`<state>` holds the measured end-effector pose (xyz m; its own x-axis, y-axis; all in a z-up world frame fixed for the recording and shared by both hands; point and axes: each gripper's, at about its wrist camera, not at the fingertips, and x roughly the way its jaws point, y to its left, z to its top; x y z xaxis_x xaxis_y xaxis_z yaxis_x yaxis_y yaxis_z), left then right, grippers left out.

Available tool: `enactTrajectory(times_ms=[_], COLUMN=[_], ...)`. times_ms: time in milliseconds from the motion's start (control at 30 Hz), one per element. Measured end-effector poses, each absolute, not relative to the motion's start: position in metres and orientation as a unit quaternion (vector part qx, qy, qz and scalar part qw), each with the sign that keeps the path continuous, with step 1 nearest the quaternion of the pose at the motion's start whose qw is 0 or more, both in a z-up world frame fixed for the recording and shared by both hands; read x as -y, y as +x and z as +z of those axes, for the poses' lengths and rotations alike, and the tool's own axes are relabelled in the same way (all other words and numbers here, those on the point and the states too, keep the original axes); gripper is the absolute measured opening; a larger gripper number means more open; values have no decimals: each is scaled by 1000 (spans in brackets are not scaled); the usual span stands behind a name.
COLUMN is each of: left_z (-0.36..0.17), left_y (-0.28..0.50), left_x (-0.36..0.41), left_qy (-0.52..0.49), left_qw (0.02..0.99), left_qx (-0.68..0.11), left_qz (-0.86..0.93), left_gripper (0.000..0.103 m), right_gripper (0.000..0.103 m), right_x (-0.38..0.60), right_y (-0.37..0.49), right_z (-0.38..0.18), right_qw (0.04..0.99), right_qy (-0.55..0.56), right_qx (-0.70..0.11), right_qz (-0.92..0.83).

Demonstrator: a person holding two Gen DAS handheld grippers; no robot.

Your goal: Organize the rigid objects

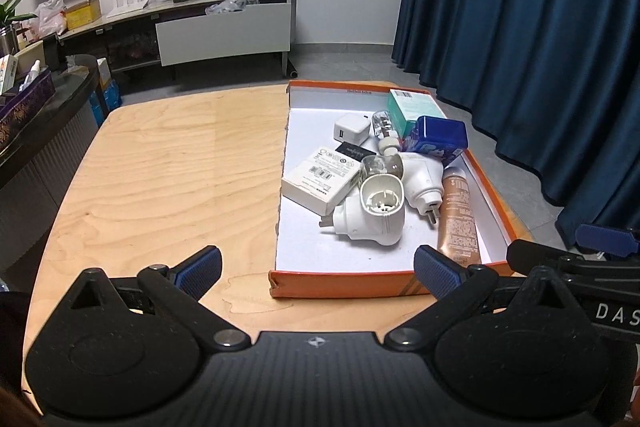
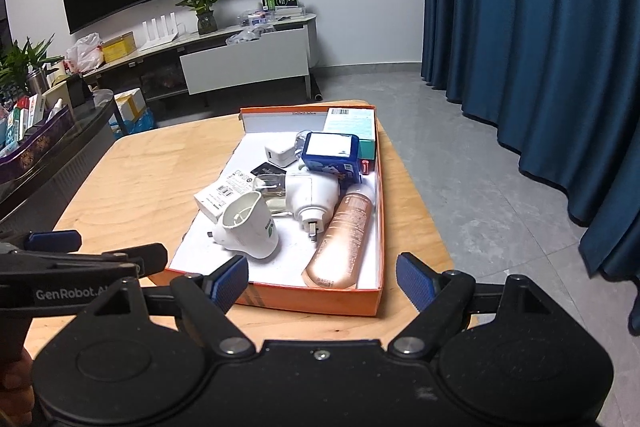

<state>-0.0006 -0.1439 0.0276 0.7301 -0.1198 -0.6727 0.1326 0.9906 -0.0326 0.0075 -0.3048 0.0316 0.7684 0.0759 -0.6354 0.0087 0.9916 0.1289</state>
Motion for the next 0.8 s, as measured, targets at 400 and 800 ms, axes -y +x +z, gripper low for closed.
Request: enactTrajectory(times_ms=[400,800], left_z=[22,21], left_y=[1,1], left_x=[142,142], left_qy=[14,14], left_qw=[928,926], left_qx=[-366,-371], left_qz=[-64,-67], left_gripper=[103,103], right_gripper=[96,96], right_x=[303,303], right_y=[13,15], right_z=[25,22], right_qw=[934,933], right_qy=[60,59], right_qx=[-352,-355], right_qz=[20,18])
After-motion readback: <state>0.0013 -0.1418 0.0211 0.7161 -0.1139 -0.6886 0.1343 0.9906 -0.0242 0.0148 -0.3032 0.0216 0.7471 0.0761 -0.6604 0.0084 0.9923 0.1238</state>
